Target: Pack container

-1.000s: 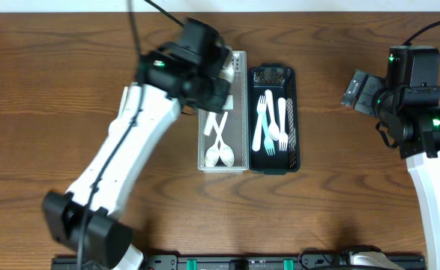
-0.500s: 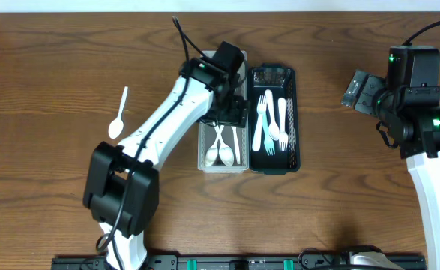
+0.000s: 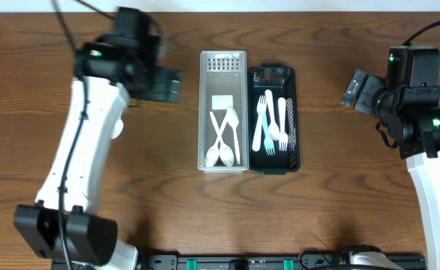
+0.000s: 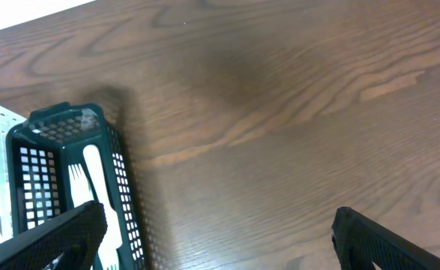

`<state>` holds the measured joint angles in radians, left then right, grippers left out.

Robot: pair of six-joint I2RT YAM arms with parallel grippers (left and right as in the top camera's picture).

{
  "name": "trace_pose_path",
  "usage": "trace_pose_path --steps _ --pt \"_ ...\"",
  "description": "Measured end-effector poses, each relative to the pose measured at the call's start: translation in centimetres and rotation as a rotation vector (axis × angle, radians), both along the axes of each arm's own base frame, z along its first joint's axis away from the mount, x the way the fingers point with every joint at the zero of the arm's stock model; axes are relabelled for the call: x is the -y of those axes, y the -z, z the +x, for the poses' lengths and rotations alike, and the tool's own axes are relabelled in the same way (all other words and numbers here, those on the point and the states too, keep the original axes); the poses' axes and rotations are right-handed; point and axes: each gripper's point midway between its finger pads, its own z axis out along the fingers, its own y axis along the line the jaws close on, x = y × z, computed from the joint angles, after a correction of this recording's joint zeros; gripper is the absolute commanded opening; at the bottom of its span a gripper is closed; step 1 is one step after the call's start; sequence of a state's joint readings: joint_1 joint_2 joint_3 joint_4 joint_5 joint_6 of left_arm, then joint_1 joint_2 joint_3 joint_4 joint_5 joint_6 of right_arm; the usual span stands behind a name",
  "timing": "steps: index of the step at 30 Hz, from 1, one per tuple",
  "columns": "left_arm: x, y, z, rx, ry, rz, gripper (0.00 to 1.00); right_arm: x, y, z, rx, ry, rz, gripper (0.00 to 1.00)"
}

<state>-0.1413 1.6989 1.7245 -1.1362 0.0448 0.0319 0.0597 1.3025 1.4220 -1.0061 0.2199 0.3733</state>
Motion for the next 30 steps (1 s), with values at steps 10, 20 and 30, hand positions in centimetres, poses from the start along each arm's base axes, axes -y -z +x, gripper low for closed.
trace_pose_path --steps 10,20,30 --pt "-9.9 6.8 3.1 -0.112 -0.121 0.087 1.00 0.0 0.0 0.0 0.000 0.000 0.000 0.99" --pt "-12.3 14.6 3.0 -0.298 -0.011 0.114 0.96 0.0 0.0 0.0 0.000 0.000 0.000 0.99" --pt "-13.1 19.3 2.9 -0.380 0.029 0.110 0.90 0.0 0.0 0.0 0.000 0.000 0.000 0.99"
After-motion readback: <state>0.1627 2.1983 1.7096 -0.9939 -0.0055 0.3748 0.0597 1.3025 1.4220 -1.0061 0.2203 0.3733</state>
